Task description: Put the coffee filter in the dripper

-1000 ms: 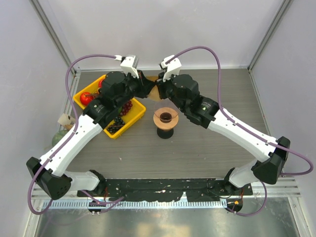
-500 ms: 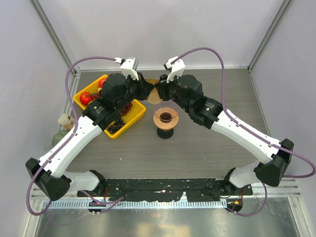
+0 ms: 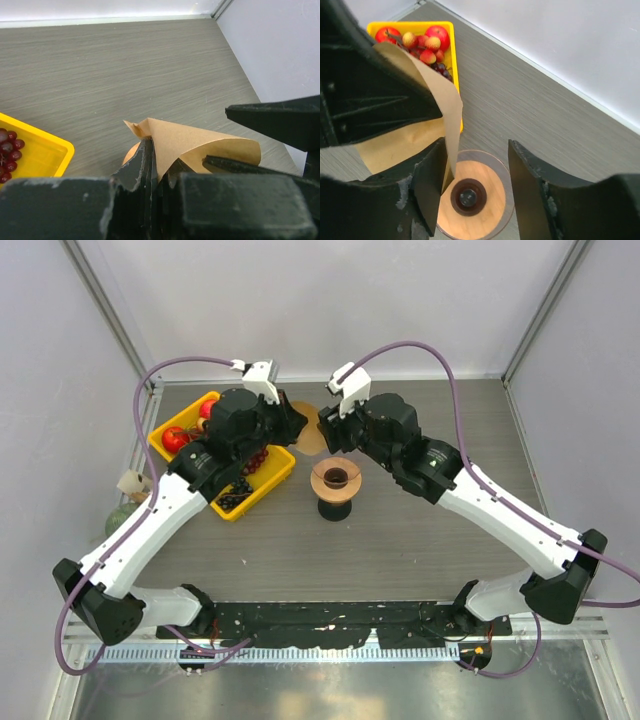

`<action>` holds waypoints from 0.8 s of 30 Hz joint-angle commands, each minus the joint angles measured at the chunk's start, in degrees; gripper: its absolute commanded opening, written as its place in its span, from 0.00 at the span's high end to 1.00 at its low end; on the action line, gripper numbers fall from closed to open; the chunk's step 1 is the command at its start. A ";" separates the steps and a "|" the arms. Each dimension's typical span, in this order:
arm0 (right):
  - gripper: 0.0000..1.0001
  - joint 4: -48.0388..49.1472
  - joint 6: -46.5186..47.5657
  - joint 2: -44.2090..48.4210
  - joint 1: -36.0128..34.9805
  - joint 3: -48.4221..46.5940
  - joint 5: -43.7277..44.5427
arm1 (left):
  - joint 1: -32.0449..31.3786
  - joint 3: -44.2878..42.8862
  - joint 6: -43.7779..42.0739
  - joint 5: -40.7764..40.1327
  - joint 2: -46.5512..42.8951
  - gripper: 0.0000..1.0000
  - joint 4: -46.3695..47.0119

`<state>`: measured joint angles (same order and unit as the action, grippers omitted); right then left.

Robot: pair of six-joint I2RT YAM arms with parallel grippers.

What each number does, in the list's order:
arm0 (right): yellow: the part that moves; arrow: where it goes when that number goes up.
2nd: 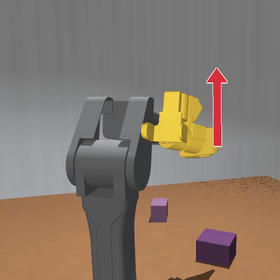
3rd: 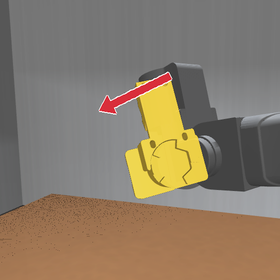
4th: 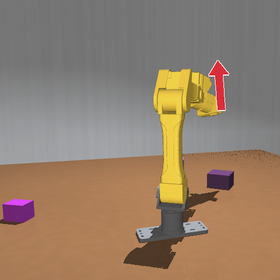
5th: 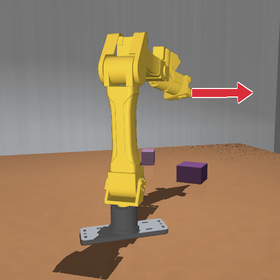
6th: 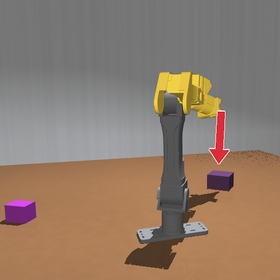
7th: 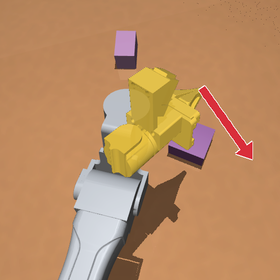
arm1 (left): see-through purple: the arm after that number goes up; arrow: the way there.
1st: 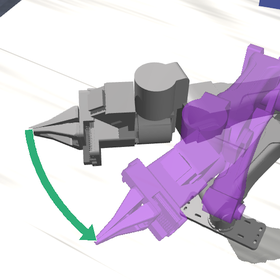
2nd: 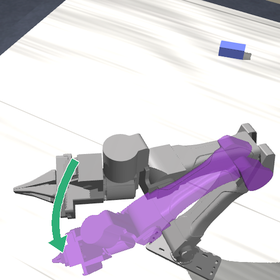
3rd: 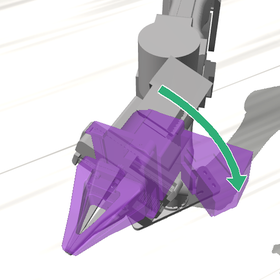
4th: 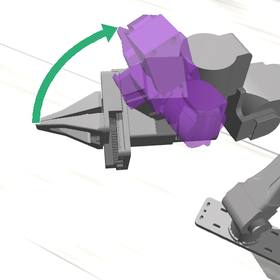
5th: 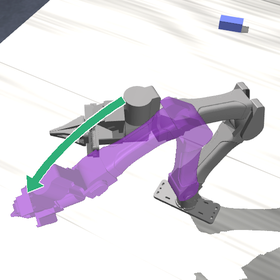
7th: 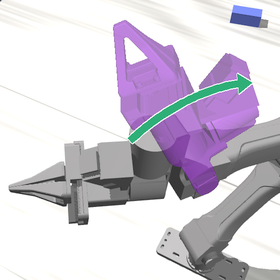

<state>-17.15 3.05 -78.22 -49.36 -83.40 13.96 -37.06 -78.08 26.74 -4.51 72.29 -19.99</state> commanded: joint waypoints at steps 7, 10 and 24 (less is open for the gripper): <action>0.57 -4.39 8.11 1.58 -0.03 -4.05 -2.80 | -0.03 -3.57 3.32 4.07 1.71 1.00 -2.42; 0.79 -5.00 7.94 0.26 0.06 -5.55 -2.27 | -0.03 -4.00 3.41 4.25 2.06 0.99 -2.25; 0.95 -18.52 1.78 -0.62 6.29 -12.58 -7.61 | 0.58 -3.31 -5.55 22.86 -4.52 0.08 -4.54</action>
<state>-30.15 7.16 -80.14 -45.87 -93.60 10.04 -37.06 -79.94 26.00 8.45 73.41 -24.77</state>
